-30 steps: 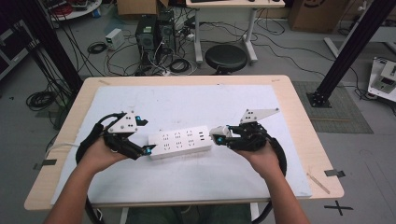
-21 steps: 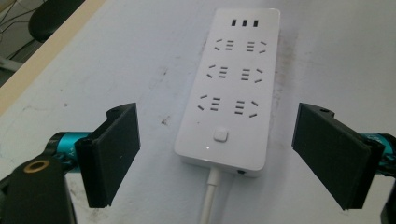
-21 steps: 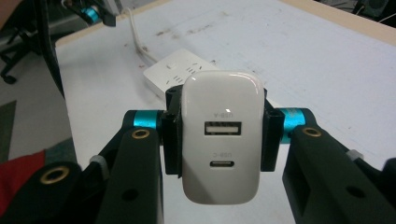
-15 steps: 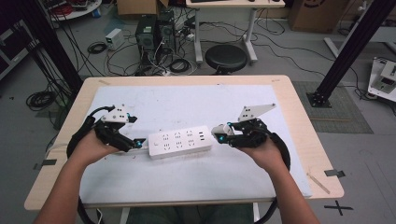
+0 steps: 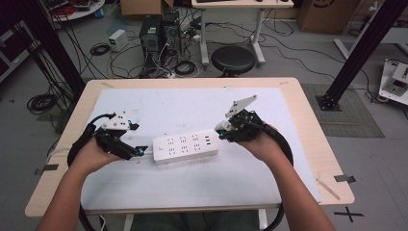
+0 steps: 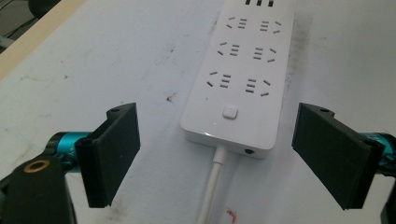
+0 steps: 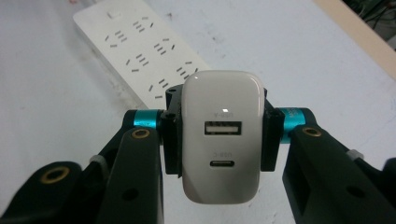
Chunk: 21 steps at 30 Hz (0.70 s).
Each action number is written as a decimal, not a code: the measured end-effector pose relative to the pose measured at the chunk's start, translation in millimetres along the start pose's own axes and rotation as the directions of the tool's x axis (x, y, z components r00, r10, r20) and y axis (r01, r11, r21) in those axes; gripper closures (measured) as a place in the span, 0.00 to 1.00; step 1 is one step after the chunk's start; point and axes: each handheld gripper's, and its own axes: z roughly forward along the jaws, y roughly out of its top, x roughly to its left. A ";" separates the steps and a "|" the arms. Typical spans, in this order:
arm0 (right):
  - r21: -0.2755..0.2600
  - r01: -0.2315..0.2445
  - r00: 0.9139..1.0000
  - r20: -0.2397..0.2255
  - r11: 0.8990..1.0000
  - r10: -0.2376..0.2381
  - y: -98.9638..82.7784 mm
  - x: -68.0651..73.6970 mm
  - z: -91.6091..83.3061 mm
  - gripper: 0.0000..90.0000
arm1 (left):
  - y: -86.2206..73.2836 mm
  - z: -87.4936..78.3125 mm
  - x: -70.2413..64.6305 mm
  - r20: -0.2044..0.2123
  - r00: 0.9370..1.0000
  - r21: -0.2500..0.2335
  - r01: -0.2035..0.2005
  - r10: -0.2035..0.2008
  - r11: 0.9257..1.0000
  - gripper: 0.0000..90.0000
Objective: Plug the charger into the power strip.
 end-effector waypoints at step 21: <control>0.221 0.317 0.922 -0.299 0.922 -0.245 65.1 -23.3 75.2 0.70 | -8.6 -4.4 -4.3 -0.002 1.000 0.028 0.011 -0.011 1.000 0.17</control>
